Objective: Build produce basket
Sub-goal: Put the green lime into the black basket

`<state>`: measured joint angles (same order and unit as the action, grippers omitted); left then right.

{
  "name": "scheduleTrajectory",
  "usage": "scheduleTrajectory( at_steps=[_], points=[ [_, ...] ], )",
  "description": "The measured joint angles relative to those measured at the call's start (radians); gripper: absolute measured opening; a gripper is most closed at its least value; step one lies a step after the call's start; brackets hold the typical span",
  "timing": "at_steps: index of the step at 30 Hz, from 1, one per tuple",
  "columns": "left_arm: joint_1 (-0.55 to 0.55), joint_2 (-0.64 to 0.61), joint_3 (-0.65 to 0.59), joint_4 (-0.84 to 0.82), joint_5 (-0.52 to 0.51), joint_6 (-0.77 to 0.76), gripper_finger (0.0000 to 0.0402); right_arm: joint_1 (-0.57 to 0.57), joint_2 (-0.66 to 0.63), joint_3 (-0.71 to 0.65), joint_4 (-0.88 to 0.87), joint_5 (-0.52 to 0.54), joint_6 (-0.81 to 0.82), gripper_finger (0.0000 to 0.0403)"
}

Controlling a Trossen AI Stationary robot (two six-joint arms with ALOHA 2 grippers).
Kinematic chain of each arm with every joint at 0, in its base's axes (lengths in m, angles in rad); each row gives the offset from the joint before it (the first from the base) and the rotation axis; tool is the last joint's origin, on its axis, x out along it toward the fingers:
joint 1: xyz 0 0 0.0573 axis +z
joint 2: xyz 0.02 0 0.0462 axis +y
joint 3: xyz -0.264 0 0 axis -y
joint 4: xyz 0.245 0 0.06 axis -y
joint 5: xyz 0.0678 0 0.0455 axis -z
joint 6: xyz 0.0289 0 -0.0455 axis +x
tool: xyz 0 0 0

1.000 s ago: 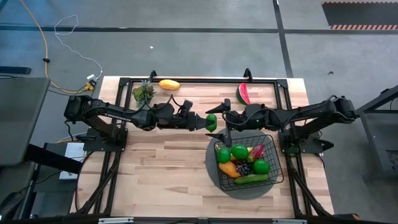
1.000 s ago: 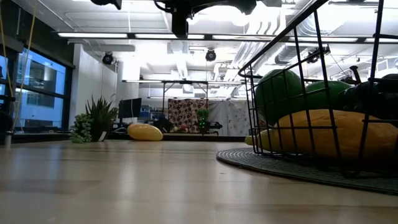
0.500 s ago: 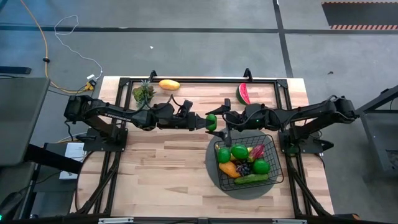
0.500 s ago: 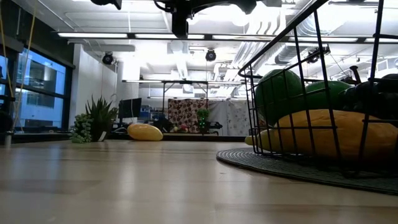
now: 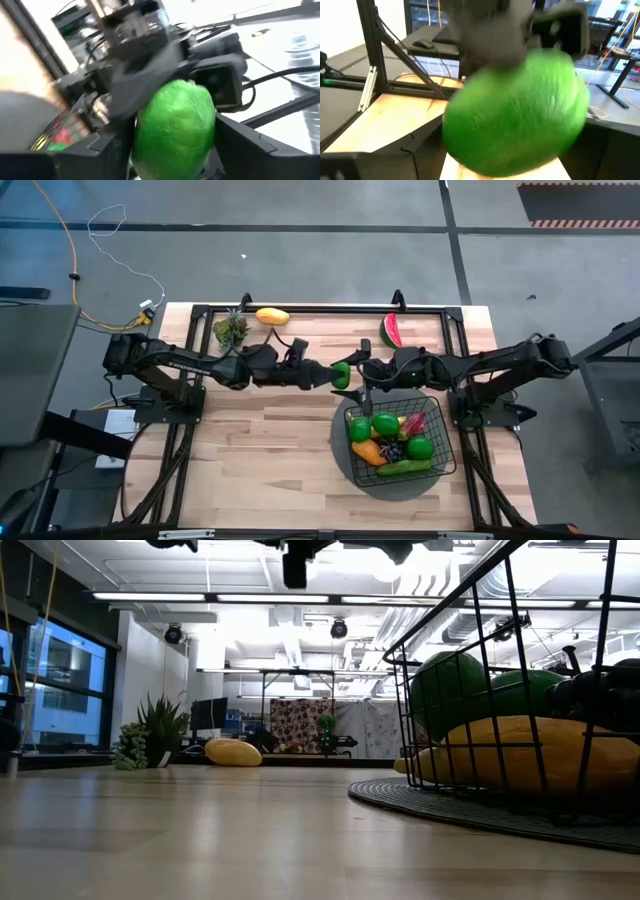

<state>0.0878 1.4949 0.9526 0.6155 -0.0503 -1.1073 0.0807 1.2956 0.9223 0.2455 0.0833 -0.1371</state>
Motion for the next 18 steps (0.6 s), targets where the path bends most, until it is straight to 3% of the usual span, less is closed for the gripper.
scheduleTrajectory(
  at_steps=[9, 18],
  points=[
    [0.036, -0.002, 0.0, 0.056, 0.113, 0.044, 0.0318, -0.001, 0.0, 0.0, -0.003, 0.006, 0.0, 0.0281],
    [0.051, -0.002, 0.001, 0.012, 0.106, 0.062, 0.0326, -0.001, 0.0, 0.0, -0.002, 0.007, 0.004, 0.0272]
  ],
)
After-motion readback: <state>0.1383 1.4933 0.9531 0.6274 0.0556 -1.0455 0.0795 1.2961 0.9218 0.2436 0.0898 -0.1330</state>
